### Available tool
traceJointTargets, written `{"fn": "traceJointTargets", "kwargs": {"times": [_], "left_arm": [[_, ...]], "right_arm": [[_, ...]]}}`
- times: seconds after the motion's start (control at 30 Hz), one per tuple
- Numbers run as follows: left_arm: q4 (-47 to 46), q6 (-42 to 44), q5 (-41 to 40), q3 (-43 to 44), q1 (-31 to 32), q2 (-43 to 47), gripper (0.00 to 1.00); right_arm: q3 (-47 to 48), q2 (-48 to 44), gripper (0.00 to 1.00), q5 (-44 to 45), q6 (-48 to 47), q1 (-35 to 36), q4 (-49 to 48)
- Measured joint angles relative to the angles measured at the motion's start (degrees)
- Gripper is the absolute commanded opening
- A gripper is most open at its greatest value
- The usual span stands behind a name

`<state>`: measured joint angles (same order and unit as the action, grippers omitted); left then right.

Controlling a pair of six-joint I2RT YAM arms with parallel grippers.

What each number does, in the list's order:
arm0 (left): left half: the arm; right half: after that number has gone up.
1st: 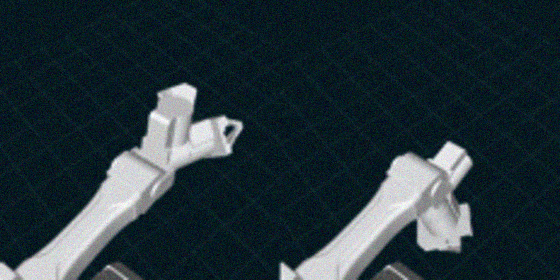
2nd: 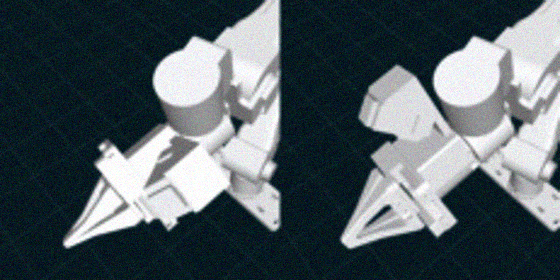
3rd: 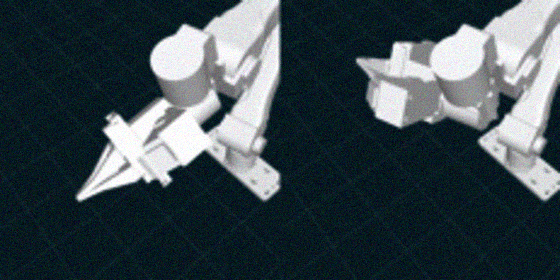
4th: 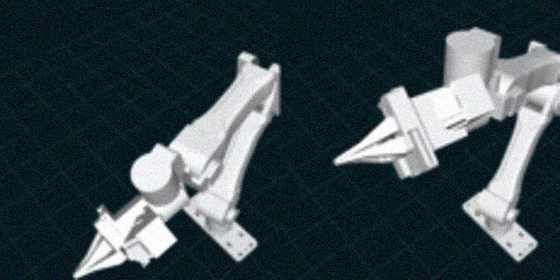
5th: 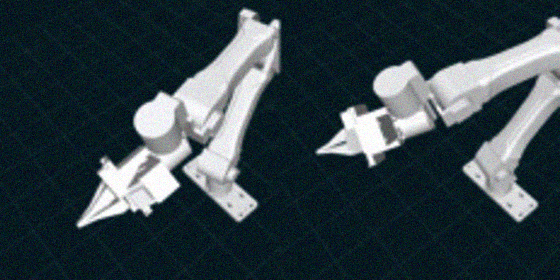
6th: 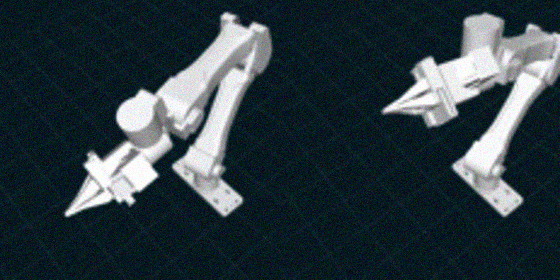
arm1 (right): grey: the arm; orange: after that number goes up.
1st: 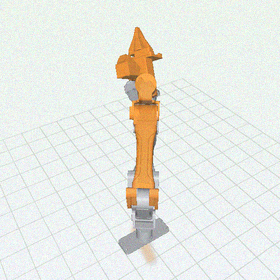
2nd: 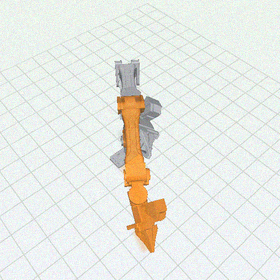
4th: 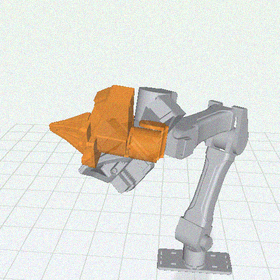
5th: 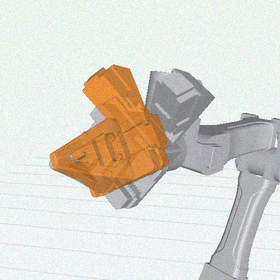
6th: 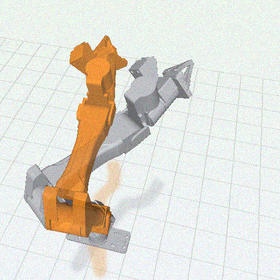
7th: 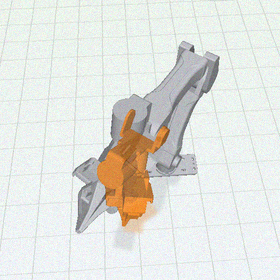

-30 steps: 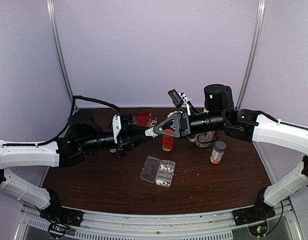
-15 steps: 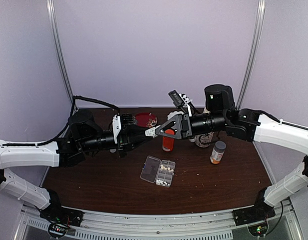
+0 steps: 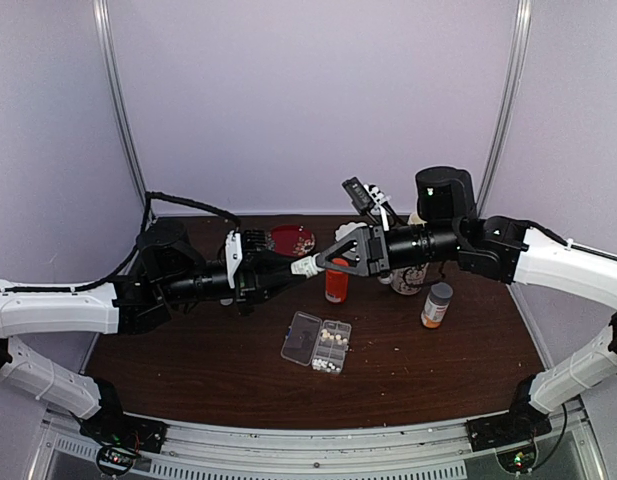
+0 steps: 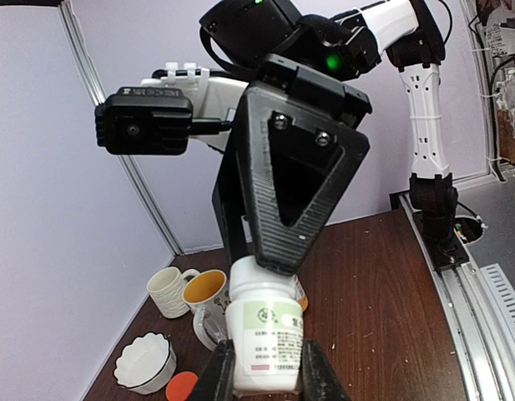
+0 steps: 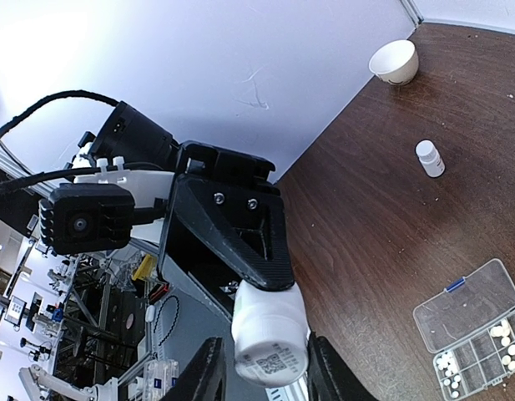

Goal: Sort the pills into containers
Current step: Unscrew the lid of the pill bottle.

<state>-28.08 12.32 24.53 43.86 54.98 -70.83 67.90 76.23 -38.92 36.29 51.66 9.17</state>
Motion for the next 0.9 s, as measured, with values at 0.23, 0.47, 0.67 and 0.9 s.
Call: {"fn": "traceJointTargets", "kwargs": {"times": [0.23, 0.47, 0.67, 0.9], "left_arm": [[0.4, 0.0, 0.4, 0.2, 0.0, 0.0, 0.08], [1.1, -1.0, 1.1, 0.6, 0.0, -0.2, 0.08], [-1.1, -8.2, 5.0, 0.8, -1.1, -1.5, 0.08], [-1.4, -18.1, 12.9, 3.5, -2.1, -2.9, 0.08]], "right_arm": [[0.0, 0.0, 0.24, -0.2, 0.0, 0.0, 0.1], [0.1, 0.0, 0.11, -0.9, -0.5, -0.2, 0.9], [1.4, 0.0, 0.08, -1.4, -6.3, -0.1, 3.3], [5.8, -0.6, 0.04, -2.1, -32.7, 0.7, 10.8]]}}
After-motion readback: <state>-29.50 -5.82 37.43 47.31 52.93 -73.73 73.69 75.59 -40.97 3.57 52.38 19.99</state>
